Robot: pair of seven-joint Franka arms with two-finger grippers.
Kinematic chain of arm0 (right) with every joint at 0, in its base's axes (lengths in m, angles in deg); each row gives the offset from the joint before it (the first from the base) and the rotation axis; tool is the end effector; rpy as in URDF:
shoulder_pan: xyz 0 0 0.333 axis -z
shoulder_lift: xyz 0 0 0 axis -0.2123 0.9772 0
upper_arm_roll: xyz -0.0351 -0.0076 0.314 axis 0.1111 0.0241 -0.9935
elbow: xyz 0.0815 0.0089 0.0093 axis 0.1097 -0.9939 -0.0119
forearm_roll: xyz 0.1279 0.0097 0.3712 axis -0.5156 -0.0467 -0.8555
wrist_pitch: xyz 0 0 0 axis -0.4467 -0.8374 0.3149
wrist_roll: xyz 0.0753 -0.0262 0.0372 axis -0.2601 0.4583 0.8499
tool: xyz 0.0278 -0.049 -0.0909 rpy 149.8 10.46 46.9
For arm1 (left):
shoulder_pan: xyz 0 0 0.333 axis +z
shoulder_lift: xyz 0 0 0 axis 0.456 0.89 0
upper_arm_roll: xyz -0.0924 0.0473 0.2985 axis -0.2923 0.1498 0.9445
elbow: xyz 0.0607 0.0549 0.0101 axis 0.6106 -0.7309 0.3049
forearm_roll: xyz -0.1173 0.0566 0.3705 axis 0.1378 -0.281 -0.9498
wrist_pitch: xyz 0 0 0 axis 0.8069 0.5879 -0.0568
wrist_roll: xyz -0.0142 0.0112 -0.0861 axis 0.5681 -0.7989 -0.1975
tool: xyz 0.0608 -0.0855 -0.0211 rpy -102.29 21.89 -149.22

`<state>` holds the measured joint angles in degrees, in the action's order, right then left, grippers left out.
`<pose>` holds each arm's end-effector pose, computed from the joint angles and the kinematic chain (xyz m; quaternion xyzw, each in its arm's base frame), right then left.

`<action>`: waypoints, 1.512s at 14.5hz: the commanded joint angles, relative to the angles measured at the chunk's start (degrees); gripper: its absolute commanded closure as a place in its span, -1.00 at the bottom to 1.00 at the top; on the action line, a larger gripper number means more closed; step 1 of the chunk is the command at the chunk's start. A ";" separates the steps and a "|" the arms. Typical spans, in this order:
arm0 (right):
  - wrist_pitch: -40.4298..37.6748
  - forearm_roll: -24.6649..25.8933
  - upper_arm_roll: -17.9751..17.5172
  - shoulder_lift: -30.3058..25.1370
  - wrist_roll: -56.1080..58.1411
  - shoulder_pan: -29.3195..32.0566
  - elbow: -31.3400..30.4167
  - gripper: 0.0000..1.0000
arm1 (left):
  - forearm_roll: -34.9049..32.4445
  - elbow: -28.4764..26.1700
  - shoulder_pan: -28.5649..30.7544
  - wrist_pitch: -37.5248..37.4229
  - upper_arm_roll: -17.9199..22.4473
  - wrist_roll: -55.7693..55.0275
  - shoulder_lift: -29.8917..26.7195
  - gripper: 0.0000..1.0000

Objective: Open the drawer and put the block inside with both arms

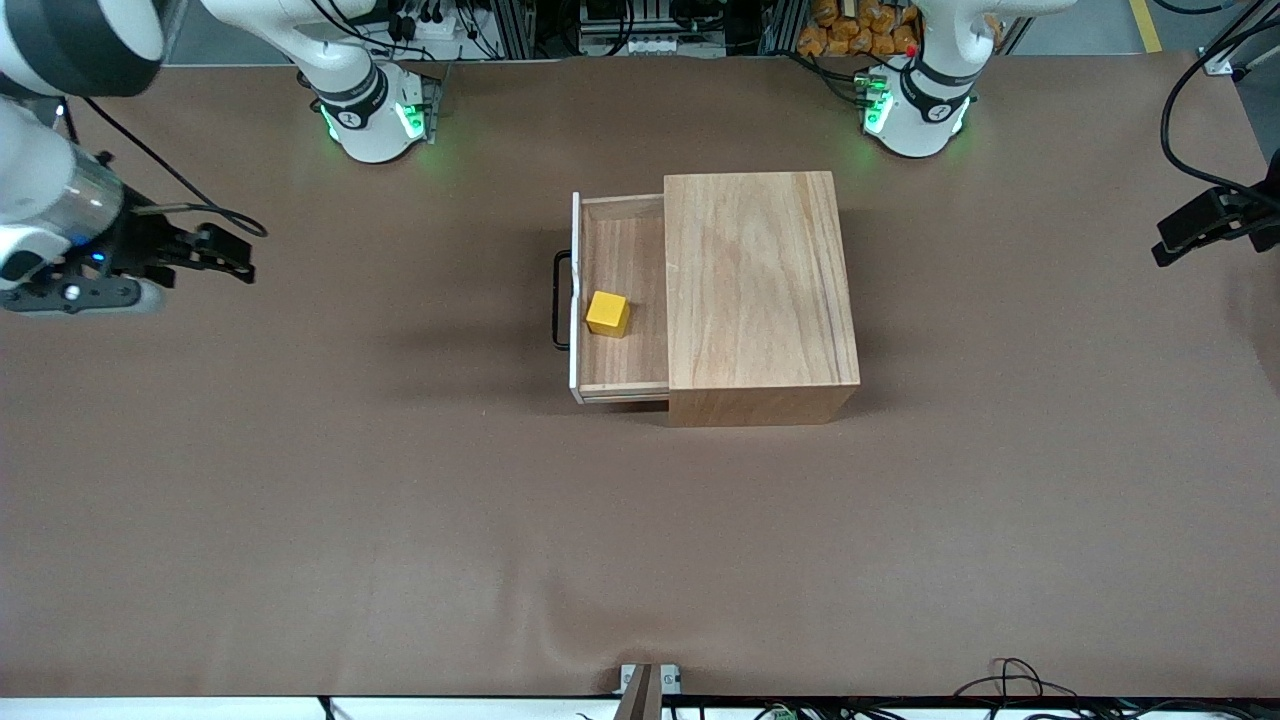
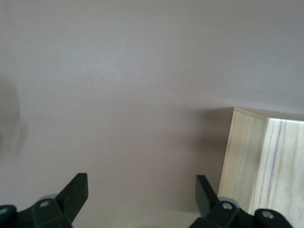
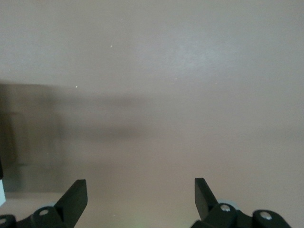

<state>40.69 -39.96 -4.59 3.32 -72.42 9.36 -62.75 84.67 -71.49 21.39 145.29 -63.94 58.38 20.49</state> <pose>0.5352 0.0158 0.5734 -0.9990 -0.0212 0.0387 0.0108 0.5521 -0.0098 0.6599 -0.9989 -0.0408 -0.0034 0.0242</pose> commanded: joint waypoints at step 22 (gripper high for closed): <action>-8.32 -2.15 -1.24 -0.23 -5.44 4.57 13.38 -1.00 | 2.63 -0.11 0.81 -2.92 -4.48 6.20 -0.69 -1.00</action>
<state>33.47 -40.83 -5.27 1.33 -77.75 13.39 -53.13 86.34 -71.48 21.54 142.91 -68.26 64.33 20.45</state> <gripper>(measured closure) 0.000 0.000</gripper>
